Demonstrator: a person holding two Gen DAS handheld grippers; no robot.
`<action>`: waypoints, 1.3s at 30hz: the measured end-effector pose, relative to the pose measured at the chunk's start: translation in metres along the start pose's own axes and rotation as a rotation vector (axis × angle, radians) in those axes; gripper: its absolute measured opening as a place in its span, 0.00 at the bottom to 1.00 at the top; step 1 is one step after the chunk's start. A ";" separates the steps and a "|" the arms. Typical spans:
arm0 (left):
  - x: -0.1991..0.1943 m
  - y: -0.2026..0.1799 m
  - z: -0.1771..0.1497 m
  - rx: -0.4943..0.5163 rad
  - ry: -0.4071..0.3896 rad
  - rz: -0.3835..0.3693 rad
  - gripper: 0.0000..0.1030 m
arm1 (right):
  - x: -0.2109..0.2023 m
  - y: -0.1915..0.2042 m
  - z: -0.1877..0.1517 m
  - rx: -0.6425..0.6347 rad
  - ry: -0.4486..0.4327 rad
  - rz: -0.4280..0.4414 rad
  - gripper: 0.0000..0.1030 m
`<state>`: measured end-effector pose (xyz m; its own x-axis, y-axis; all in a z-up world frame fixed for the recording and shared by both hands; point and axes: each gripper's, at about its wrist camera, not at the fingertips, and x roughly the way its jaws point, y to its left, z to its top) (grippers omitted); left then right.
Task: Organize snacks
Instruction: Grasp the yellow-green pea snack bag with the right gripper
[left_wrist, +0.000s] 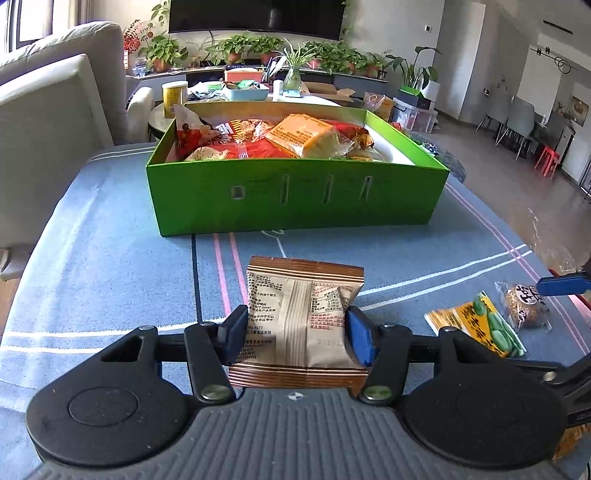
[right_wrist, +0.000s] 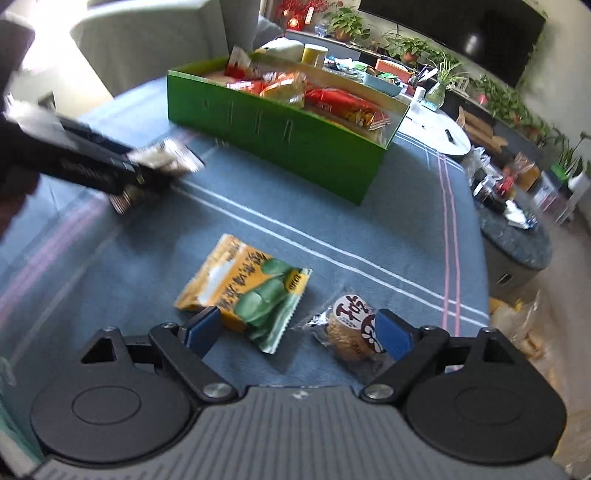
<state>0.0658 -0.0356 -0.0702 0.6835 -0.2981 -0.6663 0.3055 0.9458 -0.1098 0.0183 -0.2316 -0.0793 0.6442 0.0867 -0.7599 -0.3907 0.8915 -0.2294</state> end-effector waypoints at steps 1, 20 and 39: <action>-0.001 -0.001 0.000 0.002 -0.003 0.000 0.52 | 0.003 0.002 0.001 -0.011 0.005 -0.009 0.90; -0.012 0.001 0.001 -0.009 -0.034 -0.014 0.52 | 0.024 -0.021 0.019 0.262 -0.072 0.085 0.95; -0.014 0.000 -0.001 -0.022 -0.038 -0.016 0.52 | 0.036 -0.006 0.028 0.244 -0.040 0.104 0.96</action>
<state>0.0551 -0.0311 -0.0614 0.7035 -0.3170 -0.6360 0.3020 0.9435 -0.1362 0.0624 -0.2210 -0.0884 0.6361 0.1965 -0.7462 -0.2888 0.9574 0.0059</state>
